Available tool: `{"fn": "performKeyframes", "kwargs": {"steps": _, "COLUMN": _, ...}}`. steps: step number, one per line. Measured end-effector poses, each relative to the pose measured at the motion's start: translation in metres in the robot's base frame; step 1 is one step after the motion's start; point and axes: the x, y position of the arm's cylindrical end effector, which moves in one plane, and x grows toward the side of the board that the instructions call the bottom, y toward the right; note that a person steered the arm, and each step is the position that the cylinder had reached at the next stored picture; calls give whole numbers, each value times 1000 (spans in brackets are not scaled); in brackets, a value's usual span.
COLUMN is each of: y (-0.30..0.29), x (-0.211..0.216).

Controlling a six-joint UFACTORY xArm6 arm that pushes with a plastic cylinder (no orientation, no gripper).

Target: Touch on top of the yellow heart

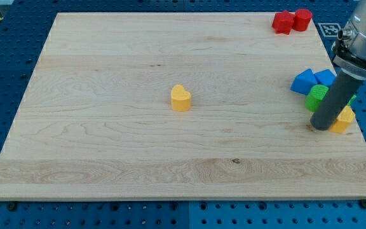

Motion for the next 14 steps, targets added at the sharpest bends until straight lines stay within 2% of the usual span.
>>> {"fn": "performKeyframes", "kwargs": {"steps": 3, "y": 4, "x": 0}}
{"fn": "performKeyframes", "kwargs": {"steps": 5, "y": -38, "x": -5}}
{"fn": "performKeyframes", "kwargs": {"steps": 6, "y": -42, "x": -37}}
{"fn": "performKeyframes", "kwargs": {"steps": 7, "y": -67, "x": -50}}
{"fn": "performKeyframes", "kwargs": {"steps": 10, "y": -170, "x": -92}}
{"fn": "performKeyframes", "kwargs": {"steps": 14, "y": -193, "x": -94}}
